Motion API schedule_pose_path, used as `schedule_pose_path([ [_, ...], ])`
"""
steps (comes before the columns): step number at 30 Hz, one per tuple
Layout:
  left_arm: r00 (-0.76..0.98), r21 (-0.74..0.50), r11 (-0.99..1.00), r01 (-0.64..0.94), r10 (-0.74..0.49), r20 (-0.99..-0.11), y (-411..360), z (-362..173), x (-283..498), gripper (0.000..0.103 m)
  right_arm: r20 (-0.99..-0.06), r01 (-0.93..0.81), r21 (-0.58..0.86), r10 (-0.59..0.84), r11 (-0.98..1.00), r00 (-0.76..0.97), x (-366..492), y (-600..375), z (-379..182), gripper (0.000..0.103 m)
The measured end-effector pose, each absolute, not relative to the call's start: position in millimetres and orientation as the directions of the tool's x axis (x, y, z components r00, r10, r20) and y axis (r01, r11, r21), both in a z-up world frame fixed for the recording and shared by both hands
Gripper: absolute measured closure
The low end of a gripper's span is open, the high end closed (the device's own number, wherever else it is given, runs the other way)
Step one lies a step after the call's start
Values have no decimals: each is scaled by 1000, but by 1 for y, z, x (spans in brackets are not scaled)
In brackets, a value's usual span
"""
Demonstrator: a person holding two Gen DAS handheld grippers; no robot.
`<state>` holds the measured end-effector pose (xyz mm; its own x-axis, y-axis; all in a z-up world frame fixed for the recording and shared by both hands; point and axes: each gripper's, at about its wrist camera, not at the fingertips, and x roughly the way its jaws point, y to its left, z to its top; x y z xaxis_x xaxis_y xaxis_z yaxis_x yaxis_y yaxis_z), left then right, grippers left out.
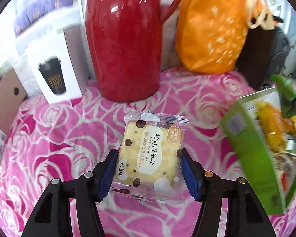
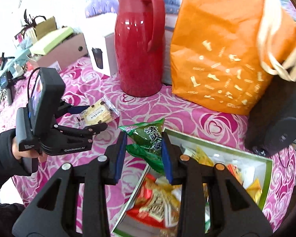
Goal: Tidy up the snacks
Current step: 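Carry both snacks into the green box and open both tools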
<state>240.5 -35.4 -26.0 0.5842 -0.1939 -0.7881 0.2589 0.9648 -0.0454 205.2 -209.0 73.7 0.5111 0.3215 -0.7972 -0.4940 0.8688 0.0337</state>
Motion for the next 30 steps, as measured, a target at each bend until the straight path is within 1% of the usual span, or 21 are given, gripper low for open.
schedule_pose_path([
  [9, 671, -51, 934, 354, -292, -682, -77, 43, 180, 40, -713, -447, 43, 341, 893, 612, 143, -249, 102, 67],
  [13, 675, -50, 912, 407, -337, -656, -105, 59, 161, 40, -676, -391, 43, 315, 919, 666, 119, -278, 112, 67],
  [18, 661, -60, 884, 464, -390, -642, -138, 65, 146, 40, -631, -288, 74, 269, 955, 728, 96, -320, 119, 66],
  [21, 643, -73, 871, 486, -413, -645, -154, 63, 142, 40, -626, -230, 89, 234, 969, 744, 89, -339, 113, 66],
  [24, 622, -88, 862, 500, -428, -656, -168, 56, 141, 40, -651, -194, 113, 220, 975, 727, 90, -350, 95, 66],
  [27, 601, -106, 854, 509, -441, -666, -180, 46, 142, 40, -679, -181, 91, 194, 979, 708, 93, -347, 71, 66],
  [30, 599, -120, 852, 509, -451, -661, -186, 39, 144, 39, -687, -179, 90, 191, 980, 701, 97, -345, 54, 66],
])
